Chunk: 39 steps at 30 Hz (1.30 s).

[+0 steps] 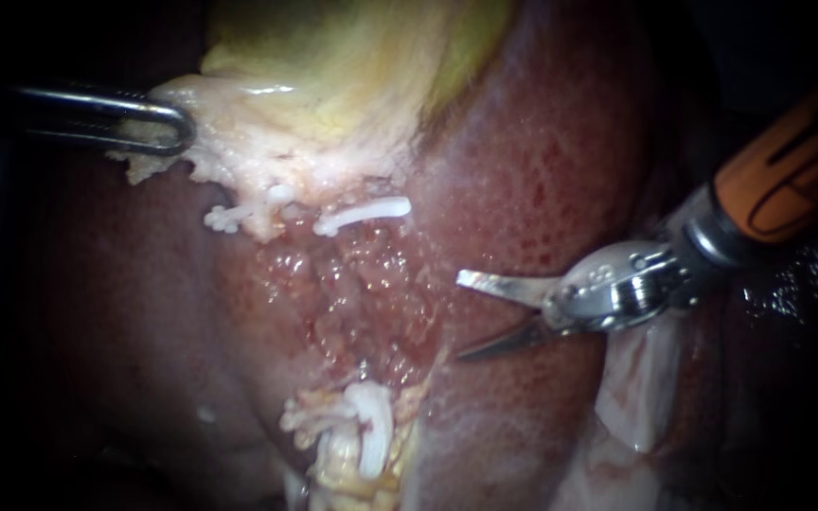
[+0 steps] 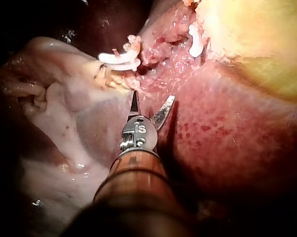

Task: Go back from the cut right tube

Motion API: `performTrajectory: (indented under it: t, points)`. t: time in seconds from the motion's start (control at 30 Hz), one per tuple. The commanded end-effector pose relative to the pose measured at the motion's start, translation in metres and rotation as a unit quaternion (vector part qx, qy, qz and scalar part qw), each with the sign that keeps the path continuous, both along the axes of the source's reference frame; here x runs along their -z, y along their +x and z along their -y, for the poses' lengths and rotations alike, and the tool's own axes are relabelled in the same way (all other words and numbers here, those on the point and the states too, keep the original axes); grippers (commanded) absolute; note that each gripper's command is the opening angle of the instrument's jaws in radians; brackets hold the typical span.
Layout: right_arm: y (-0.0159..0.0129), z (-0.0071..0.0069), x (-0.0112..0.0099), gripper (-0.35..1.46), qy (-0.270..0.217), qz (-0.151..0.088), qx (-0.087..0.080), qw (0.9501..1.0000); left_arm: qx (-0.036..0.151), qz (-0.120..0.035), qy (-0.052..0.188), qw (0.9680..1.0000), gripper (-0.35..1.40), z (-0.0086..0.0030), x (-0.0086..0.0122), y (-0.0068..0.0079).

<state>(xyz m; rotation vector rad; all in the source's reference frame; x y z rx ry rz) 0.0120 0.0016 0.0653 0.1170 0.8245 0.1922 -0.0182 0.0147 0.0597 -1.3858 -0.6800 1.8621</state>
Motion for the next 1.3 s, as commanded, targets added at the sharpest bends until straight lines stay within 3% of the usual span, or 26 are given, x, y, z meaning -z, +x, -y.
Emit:
performTrajectory:
  t: [0.03, 0.2, 0.43, 0.53, 0.9, 1.23, 1.3]
  points:
    - [-0.0005, -0.0004, 0.0005, 1.43, -0.001, 0.005, -0.004, 1.0000, 0.000, 0.000, 0.000, 1.0000, -0.35, 0.0000, 0.0000, 0.0000]
    - [-0.0021, -0.0020, 0.0022, 1.45, -0.006, 0.023, -0.014, 0.9996, 0.002, -0.002, -0.002, 1.0000, -0.35, 0.0002, -0.0003, -0.0002]
    - [-0.0022, -0.0020, 0.0028, 1.45, -0.005, 0.031, -0.016, 0.9994, 0.006, -0.005, -0.005, 1.0000, -0.35, 0.0008, -0.0011, -0.0011]
    - [-0.0022, -0.0020, 0.0028, 1.45, 0.005, 0.019, -0.005, 0.9998, 0.002, -0.003, -0.008, 1.0000, -0.35, 0.0017, -0.0023, -0.0023]
    - [-0.0022, -0.0017, 0.0030, 1.45, 0.008, 0.016, -0.003, 0.9998, -0.021, -0.002, -0.017, 0.9996, -0.35, 0.0047, -0.0072, -0.0070]
    - [-0.0022, -0.0016, 0.0032, 1.45, 0.008, 0.016, -0.003, 0.9998, -0.023, -0.001, -0.018, 0.9996, -0.35, 0.0048, -0.0079, -0.0074]
    - [-0.0022, -0.0016, 0.0032, 1.45, 0.015, 0.008, 0.004, 0.9999, -0.023, -0.001, -0.018, 0.9996, -0.35, 0.0048, -0.0078, -0.0073]
